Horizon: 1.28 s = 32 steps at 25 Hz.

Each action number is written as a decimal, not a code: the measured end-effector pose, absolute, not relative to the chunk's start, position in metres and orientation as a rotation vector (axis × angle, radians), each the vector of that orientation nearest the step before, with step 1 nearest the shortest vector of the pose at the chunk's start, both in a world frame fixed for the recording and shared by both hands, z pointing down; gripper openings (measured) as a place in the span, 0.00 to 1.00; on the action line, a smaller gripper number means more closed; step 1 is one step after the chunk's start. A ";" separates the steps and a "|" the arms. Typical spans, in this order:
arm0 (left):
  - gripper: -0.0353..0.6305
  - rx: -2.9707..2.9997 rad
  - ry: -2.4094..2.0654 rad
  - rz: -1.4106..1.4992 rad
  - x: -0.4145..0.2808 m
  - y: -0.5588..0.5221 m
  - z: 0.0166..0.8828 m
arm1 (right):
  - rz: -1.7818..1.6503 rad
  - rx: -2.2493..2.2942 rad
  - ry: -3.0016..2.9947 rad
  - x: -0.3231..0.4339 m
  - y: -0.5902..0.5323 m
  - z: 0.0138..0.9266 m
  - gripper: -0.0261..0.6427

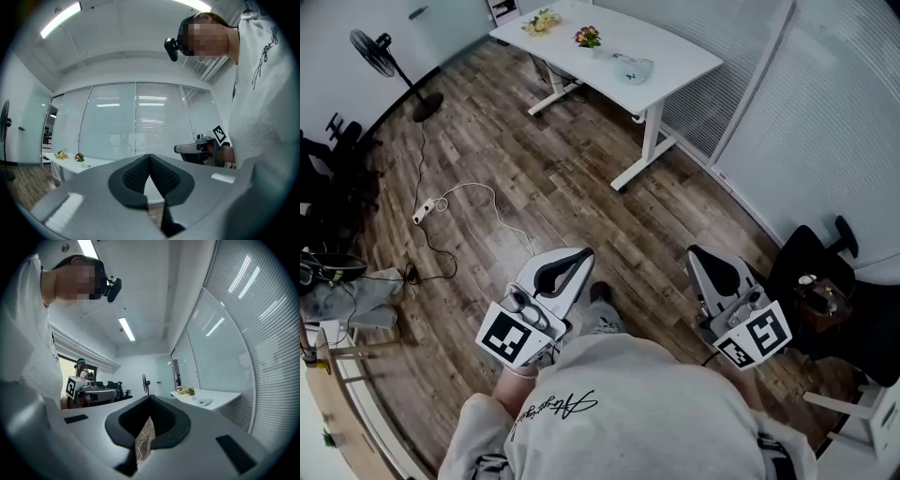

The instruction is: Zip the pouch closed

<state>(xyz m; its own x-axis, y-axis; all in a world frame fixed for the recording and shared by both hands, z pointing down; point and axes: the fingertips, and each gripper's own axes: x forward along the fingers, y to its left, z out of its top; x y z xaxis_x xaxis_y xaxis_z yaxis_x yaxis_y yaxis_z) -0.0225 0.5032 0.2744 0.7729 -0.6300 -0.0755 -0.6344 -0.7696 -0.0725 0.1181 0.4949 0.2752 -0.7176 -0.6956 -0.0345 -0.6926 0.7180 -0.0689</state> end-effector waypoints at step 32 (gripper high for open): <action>0.05 -2.907 0.913 0.065 -0.081 0.288 0.273 | -0.084 -1.233 2.820 0.057 0.297 0.273 0.04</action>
